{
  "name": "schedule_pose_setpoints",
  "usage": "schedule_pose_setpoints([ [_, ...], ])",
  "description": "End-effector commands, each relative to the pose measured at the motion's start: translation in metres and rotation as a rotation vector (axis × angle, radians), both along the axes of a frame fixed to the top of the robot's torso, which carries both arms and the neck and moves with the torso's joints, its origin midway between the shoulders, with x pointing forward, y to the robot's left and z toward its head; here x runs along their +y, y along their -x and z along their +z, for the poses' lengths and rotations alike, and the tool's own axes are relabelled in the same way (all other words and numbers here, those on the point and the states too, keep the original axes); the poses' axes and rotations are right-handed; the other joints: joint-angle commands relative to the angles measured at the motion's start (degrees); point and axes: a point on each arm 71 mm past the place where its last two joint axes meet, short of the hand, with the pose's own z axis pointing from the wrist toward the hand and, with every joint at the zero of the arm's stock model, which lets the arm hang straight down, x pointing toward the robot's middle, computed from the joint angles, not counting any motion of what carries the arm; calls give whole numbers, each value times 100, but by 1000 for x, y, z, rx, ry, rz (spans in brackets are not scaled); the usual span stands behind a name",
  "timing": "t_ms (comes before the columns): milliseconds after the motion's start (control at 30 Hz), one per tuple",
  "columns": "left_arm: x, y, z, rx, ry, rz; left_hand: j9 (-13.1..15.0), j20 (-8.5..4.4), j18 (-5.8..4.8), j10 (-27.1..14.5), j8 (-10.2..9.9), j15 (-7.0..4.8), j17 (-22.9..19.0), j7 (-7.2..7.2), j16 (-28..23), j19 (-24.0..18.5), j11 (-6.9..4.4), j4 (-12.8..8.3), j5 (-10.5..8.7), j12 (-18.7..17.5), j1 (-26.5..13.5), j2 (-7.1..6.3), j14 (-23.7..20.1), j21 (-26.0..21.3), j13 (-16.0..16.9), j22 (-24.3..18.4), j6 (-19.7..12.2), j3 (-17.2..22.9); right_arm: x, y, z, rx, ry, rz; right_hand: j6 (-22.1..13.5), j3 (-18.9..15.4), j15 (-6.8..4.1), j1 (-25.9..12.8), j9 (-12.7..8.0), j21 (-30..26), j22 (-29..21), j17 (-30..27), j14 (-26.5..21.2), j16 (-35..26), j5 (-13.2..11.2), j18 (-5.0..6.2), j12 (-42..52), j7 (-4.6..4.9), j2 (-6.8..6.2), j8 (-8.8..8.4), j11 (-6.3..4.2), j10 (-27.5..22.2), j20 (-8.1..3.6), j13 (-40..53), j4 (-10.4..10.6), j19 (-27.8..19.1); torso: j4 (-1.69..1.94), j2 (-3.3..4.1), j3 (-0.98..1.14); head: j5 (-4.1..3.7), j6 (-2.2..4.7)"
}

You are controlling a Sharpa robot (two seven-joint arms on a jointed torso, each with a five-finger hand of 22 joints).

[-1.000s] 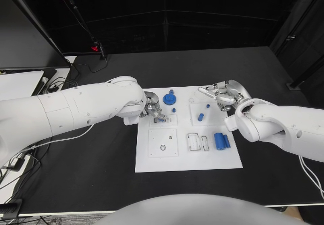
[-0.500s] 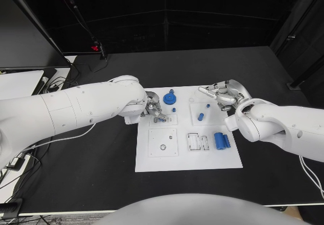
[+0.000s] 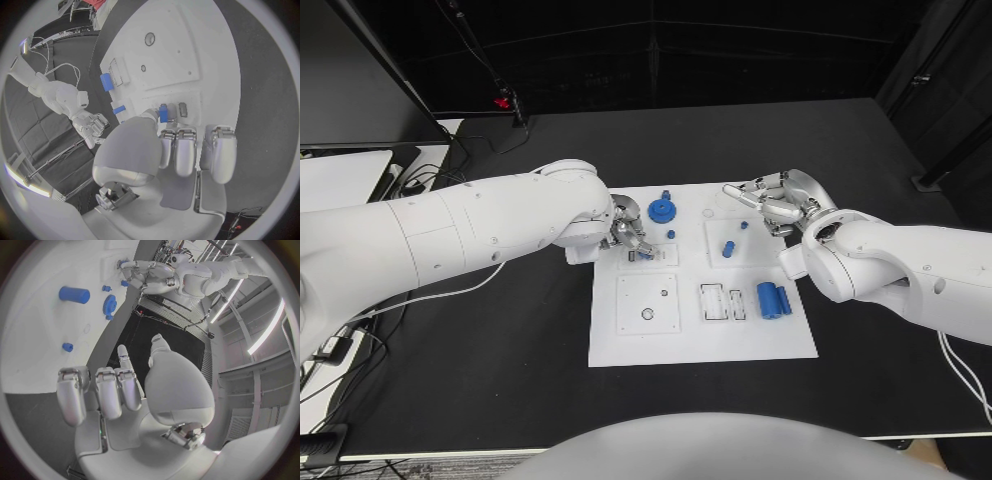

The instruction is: Assemble the parts on the task board

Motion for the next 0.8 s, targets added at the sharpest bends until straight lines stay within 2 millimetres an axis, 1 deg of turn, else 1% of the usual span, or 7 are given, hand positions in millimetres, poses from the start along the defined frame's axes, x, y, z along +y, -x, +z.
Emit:
schedule_pose_setpoints([
  [33, 0, 2, -3, 18, -25, -9, 7, 30, -37, 641, 11, 28, 1508, -125, 5, 598, 7, -315, 9, -31, 116, 157, 592, 18, 1493, 1509, 123, 334, 1, 0, 1, -4, -6, 11, -40, -35, -3, -43, 0, 17, 1510, 1506, 585, 14, 27, -41, 15, 3, 9, 25, 15, 607, 3, 1508, 2, 596, 0, -1, -3, -3, 1],
  [267, -1, 2, -4, 24, -28, -15, 8, 30, -37, 641, 10, 28, 1508, -125, 5, 598, 7, -315, 9, -31, 114, 158, 592, 18, 1493, 1509, 123, 336, 1, 0, 1, -3, -7, 11, -48, -41, -2, -57, 0, 17, 1510, 1506, 585, 14, 41, -41, 15, 5, 10, 30, 17, 607, 4, 1508, 3, 596, 4, 0, 0, -10, -11],
  [500, -1, 2, -4, 26, -30, -16, 9, 31, -37, 641, 7, 28, 1508, -125, 5, 598, 8, -315, 7, -31, 107, 156, 592, 18, 1493, 1509, 123, 338, 1, 0, 0, 8, -21, 4, -56, -50, 0, -82, 1, 17, 1510, 1506, 585, 14, 42, -41, 15, 7, 16, 38, 18, 607, 6, 1508, 7, 596, 6, 2, 2, -10, -1],
  [633, -1, 2, -4, 24, -30, -12, 11, 32, -37, 641, 3, 28, 1508, -124, 5, 598, 8, -314, 6, -31, 97, 154, 592, 18, 1493, 1509, 122, 340, 1, 0, 0, 11, -25, 3, -56, -50, 0, -82, 1, 17, 1510, 1506, 585, 14, 42, -41, 15, 7, 16, 38, 18, 607, 6, 1508, 7, 596, 2, 2, -3, -9, -9],
  [800, -2, 1, -5, 21, -28, -9, 11, 32, -37, 641, 3, 28, 1508, -124, 5, 598, 8, -314, 6, -31, 97, 154, 592, 18, 1493, 1509, 122, 340, 1, 0, 0, 13, -26, 3, -56, -50, 0, -82, 1, 17, 1510, 1506, 585, 14, 42, -41, 15, 7, 16, 38, 18, 607, 6, 1508, 7, 596, 2, 0, -3, -13, -16],
])
